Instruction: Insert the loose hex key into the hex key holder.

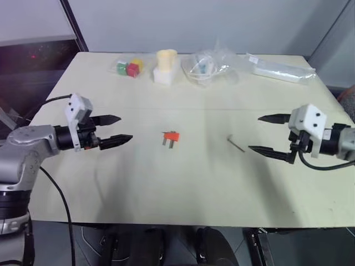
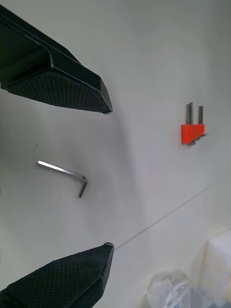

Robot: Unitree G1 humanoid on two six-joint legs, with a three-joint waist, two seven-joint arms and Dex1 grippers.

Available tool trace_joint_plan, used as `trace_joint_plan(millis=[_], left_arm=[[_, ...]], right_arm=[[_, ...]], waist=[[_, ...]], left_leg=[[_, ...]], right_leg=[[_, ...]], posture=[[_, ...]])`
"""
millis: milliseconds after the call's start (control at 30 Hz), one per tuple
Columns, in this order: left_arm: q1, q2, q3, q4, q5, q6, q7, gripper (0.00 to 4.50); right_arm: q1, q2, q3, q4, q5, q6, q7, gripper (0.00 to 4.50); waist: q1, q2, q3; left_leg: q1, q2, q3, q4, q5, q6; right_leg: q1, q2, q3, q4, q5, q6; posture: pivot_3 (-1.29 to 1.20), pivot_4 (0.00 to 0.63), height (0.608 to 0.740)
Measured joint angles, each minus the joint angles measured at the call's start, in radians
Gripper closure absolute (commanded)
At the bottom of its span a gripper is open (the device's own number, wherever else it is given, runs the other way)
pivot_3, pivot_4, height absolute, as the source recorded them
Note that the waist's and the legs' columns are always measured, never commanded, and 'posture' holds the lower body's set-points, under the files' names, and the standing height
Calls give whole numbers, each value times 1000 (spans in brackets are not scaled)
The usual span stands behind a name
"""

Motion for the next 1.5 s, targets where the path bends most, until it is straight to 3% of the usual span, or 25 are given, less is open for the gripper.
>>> trace_joint_plan(millis=[1167, 1367, 1500], left_arm=[[-15, -36, -3, 8, 24, -18, -2, 21], [-20, -95, -41, -3, 22, -15, 13, 21], [-12, -100, -37, -3, 22, -13, 32, 21]], right_arm=[[-10, 31, 20, -40, 12, 54, -11, 24], [-239, 286, 326, 120, -65, -1, 12, 24], [-404, 459, 457, 384, -136, -68, 54, 24]], waist=[[-1, 0, 0], [-23, -1, 1], [-32, -1, 1]], left_leg=[[-1, 0, 0, 0, 0, 0], [0, -1, 0, 0, 1, -1], [-1, -1, 1, 0, 2, -3]], right_leg=[[-1, 0, 0, 0, 1, 1], [-3, 0, 0, 5, 1, 1], [-4, 1, 0, 6, 1, 1]], posture=[[0, 150, 740], [0, 150, 740], [0, 150, 740]])
